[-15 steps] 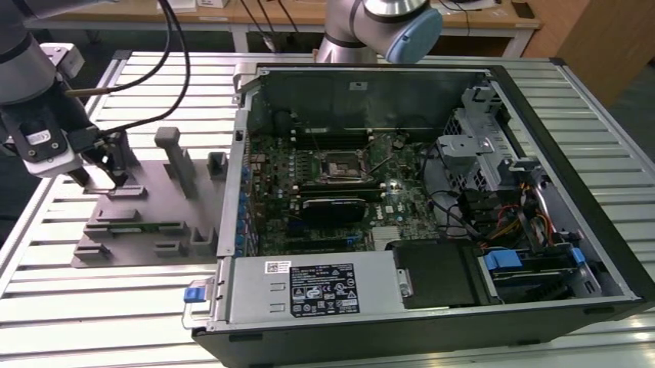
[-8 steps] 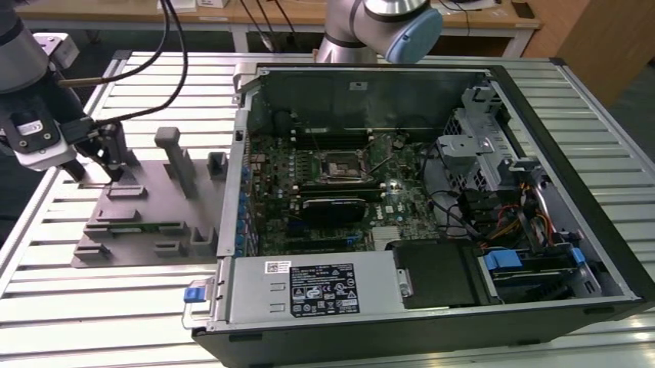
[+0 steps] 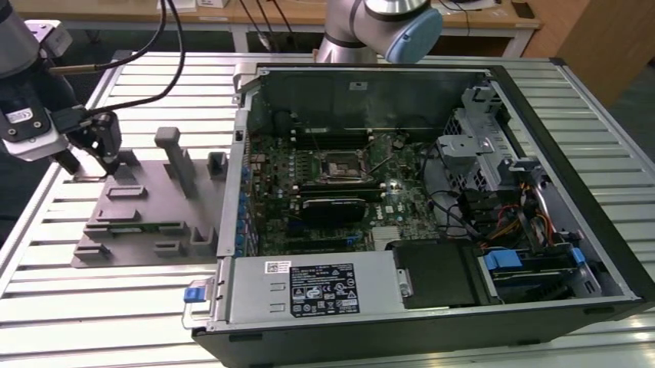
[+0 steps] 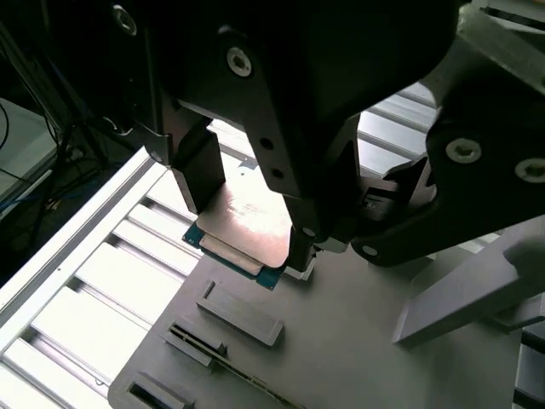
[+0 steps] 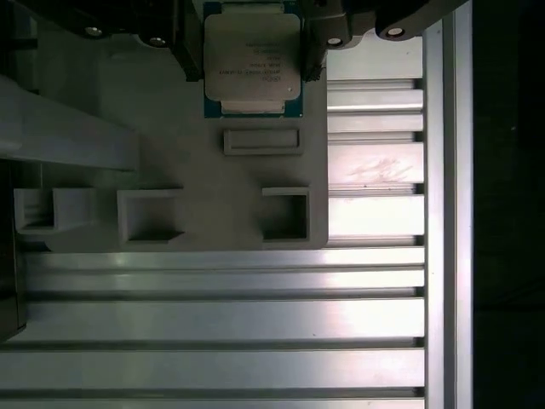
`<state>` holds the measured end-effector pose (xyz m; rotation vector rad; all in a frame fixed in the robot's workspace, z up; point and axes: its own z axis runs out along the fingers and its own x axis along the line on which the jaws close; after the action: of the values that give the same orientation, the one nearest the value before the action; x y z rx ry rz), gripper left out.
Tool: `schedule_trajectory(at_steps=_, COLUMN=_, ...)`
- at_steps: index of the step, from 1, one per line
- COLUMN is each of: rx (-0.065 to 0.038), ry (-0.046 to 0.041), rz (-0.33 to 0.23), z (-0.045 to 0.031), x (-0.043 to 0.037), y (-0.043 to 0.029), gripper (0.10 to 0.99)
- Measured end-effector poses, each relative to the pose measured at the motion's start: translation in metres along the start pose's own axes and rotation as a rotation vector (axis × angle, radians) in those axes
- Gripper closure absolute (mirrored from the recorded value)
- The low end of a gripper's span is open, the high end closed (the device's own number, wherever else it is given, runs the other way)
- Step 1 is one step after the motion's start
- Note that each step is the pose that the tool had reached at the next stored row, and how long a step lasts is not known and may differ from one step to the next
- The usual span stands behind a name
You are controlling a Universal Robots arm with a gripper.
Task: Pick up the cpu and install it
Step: 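Pick up the cpu and move it towards the insertion slot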
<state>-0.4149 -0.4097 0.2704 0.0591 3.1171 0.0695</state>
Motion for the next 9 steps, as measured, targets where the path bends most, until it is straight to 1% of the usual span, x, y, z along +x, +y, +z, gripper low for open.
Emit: schedule_trajectory(at_steps=9, rx=0.000, ry=0.0000, rz=0.000, z=-0.0177, x=-0.0004, y=0.0008, gripper=0.541)
